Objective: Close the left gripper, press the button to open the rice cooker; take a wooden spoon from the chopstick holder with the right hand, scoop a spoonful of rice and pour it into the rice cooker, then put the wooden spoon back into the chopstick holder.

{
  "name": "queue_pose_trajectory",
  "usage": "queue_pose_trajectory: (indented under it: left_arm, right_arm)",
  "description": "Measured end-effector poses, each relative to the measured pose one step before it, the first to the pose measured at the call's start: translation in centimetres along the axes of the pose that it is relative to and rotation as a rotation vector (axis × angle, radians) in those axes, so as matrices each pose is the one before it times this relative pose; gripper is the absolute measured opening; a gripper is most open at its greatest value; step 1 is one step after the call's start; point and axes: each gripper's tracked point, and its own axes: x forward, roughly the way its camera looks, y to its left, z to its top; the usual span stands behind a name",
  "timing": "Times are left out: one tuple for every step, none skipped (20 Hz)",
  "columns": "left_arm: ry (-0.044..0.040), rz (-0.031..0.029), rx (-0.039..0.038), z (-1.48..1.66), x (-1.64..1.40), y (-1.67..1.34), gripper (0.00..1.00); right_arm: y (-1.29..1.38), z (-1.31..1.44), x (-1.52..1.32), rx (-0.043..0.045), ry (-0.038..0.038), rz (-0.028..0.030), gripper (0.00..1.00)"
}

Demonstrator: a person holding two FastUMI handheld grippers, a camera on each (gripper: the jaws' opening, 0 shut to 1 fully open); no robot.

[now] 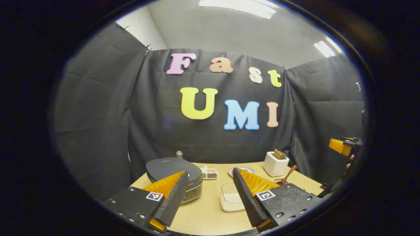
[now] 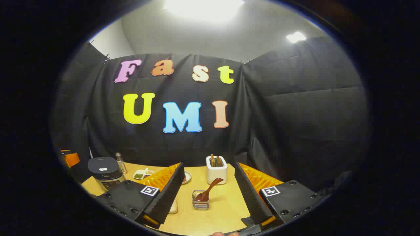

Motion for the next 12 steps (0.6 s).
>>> queue_pose_trajectory:
  left_arm:
    - [0.00238,0.00228,-0.00994,-0.253,-0.256,0.073,0.86]
    - [0.00323,-0.00429,-0.00833,-0.244,-0.112,-0.034,0.87]
    - [0.01073,-0.00366,-0.00874,-0.593,-0.121,-0.059,0.87]
    - [0.01384,-0.00071,-0.00461,-0.586,-0.155,0.043,0.87]
    - [0.01074,0.00122,0.00145,-0.381,-0.122,0.059,0.87]
    - [0.00809,0.00273,0.00580,-0.320,-0.078,0.126,0.87]
    - [0.00374,0.00337,0.00722,-0.010,-0.148,-0.018,0.87]
    - [0.00178,0.00354,0.00489,0.012,-0.301,0.000,0.87]
    - [0.00323,0.00491,0.00105,-0.011,-0.018,-0.064,0.87]
    - [0.00591,0.00410,-0.00368,-0.009,0.119,-0.121,0.87]
    - [0.00562,-0.00014,-0.01021,0.018,0.070,-0.204,0.87]
    - [0.00189,-0.00870,-0.01473,0.026,-0.021,-0.441,0.87]
  right_arm:
    - [0.055,-0.089,-0.027,-0.00392,0.00188,0.00416,0.97]
    - [0.198,0.070,-0.052,-0.00114,-0.00103,0.00429,0.98]
    - [0.401,-0.050,0.059,0.00058,0.00068,0.00623,0.98]
    - [0.388,-0.063,0.076,0.00141,0.00395,0.00931,0.97]
    - [0.480,-0.183,0.168,0.00109,0.00468,0.01147,0.97]
    - [0.382,-0.060,0.104,-0.00095,0.00311,0.01065,0.97]
    - [0.251,-0.136,0.155,-0.00644,0.00394,0.01100,0.97]
    - [0.063,-0.103,0.225,-0.01502,0.00774,0.00315,0.98]
    - [-0.351,-0.154,0.105,-0.01112,0.00786,-0.00435,0.98]
    - [-0.180,0.064,0.069,0.00007,0.01242,-0.00062,0.97]
    - [-0.068,-0.074,0.156,0.00538,0.01323,0.00287,0.98]
    - [-0.157,0.280,0.115,0.00211,0.00317,0.00270,0.98]
